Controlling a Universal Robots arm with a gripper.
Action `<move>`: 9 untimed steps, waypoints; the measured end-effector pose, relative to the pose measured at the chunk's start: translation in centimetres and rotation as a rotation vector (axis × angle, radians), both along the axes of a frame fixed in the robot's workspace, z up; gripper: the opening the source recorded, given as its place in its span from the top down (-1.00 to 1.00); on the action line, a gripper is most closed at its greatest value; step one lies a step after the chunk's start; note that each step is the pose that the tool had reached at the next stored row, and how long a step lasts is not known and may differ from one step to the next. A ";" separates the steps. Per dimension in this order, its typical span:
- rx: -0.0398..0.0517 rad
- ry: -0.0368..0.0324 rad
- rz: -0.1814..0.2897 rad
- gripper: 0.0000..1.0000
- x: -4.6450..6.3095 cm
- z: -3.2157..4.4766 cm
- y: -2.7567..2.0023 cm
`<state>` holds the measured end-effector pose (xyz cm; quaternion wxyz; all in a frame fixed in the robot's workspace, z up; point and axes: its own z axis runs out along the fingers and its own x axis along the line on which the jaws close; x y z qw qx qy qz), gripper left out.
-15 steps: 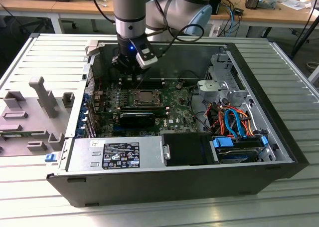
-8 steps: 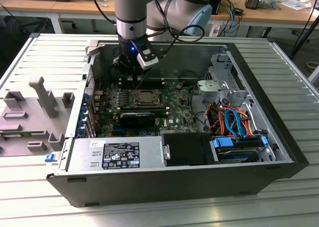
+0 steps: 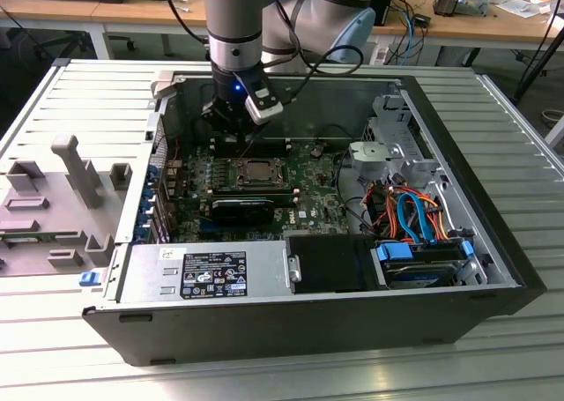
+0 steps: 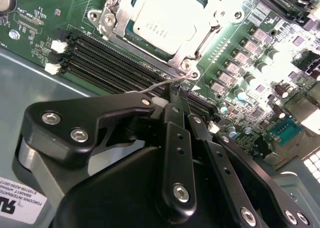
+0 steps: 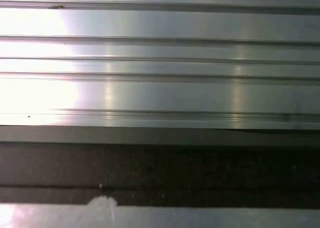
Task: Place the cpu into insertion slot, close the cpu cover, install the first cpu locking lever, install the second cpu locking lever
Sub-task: 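Install the first cpu locking lever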
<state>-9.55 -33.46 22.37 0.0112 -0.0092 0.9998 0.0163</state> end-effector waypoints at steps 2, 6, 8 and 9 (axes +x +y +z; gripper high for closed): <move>0.0000 -0.0001 0.000 0.79 0.1 -0.05 0.00; -0.0001 -0.0001 0.001 0.79 0.2 -0.18 0.00; -0.0009 -0.0001 0.001 0.79 0.3 -0.36 0.00; -0.0013 -0.0001 0.001 0.79 0.4 -0.45 0.00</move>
